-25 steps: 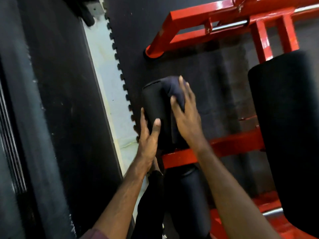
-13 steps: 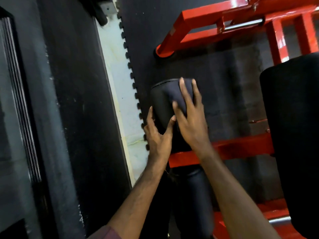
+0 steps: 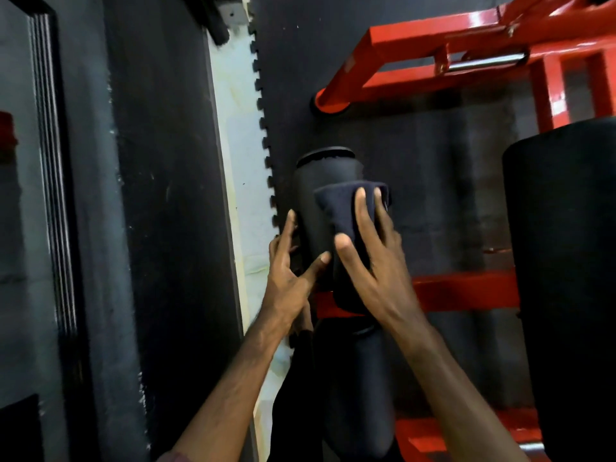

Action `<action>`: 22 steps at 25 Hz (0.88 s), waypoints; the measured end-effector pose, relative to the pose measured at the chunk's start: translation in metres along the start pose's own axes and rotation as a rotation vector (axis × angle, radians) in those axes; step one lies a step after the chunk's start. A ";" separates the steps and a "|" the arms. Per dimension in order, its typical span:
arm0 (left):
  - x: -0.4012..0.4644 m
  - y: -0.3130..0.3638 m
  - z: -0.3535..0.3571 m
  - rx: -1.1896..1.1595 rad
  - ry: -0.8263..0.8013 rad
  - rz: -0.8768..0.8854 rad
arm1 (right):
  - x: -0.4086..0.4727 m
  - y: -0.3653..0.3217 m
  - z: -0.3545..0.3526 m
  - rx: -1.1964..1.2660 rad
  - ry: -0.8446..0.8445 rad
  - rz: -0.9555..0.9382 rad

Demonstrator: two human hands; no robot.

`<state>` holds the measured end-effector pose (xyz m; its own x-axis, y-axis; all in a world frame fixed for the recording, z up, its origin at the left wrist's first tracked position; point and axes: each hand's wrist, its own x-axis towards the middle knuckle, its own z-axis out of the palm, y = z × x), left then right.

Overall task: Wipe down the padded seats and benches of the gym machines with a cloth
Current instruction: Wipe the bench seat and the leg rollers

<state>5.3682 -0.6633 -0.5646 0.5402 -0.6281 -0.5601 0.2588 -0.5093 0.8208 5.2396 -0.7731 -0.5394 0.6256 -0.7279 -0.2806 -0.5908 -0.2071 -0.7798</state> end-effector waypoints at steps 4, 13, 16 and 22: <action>0.003 0.001 0.001 0.001 -0.042 -0.038 | 0.040 0.032 -0.028 0.217 0.121 0.192; 0.010 -0.002 0.001 -0.094 -0.089 -0.184 | 0.042 0.009 -0.075 0.371 0.346 0.422; 0.012 0.002 0.001 -0.023 -0.080 -0.175 | 0.029 -0.039 -0.092 0.115 0.629 0.091; 0.005 0.008 -0.003 -0.203 -0.104 -0.187 | 0.016 -0.064 -0.041 -0.434 -0.050 0.005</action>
<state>5.3754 -0.6688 -0.5606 0.3859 -0.5964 -0.7038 0.5071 -0.5002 0.7019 5.2669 -0.7985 -0.4713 0.6399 -0.6991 -0.3189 -0.7465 -0.4672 -0.4737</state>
